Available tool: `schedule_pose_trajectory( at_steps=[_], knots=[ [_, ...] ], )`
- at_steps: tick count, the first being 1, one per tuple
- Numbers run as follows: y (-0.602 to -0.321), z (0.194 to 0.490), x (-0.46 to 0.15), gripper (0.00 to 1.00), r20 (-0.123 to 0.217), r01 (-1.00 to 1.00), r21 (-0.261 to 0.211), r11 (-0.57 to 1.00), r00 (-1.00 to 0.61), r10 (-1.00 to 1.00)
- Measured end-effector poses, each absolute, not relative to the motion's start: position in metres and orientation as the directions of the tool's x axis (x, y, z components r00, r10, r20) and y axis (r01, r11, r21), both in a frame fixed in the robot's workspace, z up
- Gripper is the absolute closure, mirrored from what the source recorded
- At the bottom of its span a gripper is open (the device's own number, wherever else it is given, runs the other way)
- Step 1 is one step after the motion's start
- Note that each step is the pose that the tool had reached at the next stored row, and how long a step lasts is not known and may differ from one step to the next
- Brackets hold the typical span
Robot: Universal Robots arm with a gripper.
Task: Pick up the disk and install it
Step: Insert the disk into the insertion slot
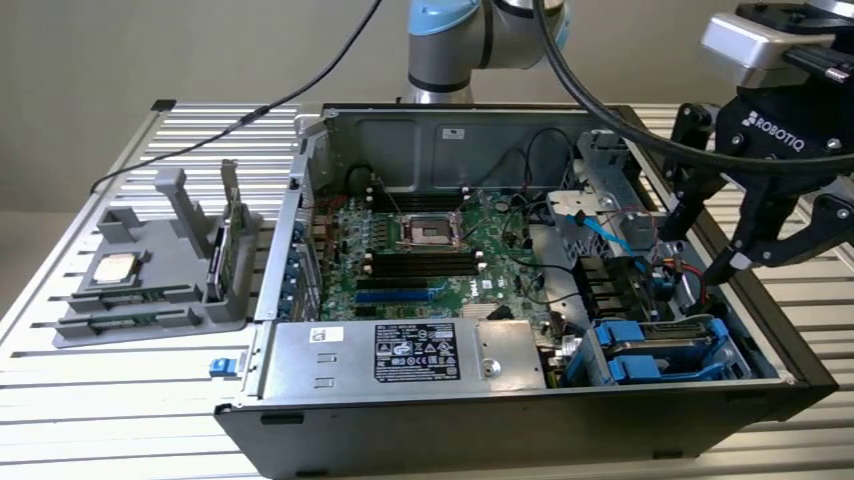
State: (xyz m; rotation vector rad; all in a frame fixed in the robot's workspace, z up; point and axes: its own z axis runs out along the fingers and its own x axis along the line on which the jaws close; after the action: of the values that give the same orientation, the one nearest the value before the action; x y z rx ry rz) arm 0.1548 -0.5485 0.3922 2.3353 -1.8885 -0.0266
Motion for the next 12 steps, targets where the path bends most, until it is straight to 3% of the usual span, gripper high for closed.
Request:
schedule_pose_trajectory(
  at_steps=[12],
  knots=[
    [-0.5485,0.3875,0.1548,0.45,0.073,-0.905,0.118,-0.409,0.419,-0.905]
  ],
)
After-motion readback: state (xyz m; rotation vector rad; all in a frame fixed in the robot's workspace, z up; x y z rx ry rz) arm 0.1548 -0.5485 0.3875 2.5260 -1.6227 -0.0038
